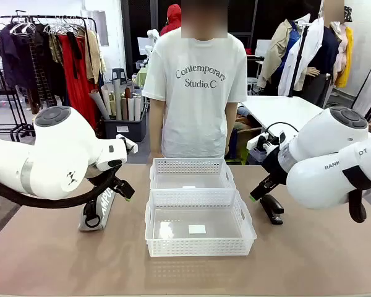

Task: Distribute items into two baskets.
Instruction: Pick up the Pencil pouch that the person points to.

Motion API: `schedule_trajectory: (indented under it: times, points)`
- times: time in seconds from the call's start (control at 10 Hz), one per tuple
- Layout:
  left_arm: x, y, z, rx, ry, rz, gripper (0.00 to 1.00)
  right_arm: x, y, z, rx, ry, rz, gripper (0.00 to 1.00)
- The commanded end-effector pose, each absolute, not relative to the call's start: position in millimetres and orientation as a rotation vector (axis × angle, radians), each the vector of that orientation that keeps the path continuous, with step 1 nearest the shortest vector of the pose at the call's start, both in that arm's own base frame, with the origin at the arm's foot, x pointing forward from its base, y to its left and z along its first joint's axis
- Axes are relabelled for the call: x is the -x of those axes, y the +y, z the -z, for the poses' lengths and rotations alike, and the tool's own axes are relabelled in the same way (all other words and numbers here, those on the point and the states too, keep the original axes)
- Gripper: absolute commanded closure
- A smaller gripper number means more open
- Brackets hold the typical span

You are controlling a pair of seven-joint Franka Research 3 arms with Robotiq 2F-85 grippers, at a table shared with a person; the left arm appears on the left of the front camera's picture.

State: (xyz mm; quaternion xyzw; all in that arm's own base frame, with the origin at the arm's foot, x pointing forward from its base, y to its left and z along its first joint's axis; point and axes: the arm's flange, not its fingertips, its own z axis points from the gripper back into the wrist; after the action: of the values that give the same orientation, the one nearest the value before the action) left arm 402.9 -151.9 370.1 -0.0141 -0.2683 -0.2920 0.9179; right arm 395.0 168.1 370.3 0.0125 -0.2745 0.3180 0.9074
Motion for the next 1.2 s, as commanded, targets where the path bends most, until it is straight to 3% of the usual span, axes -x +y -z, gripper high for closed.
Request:
schedule_trajectory:
  times: [0.0, 1.1]
  points:
    - [-402.8, -151.9, -370.3, 0.029, -0.552, 0.600, 0.00, -395.0, 168.1, -370.3, -0.026, -0.567, -0.656, 0.00]
    - [-402.8, -151.9, -370.3, 0.029, -0.552, 0.600, 0.00, -395.0, 168.1, -370.3, -0.026, -0.567, -0.656, 0.00]
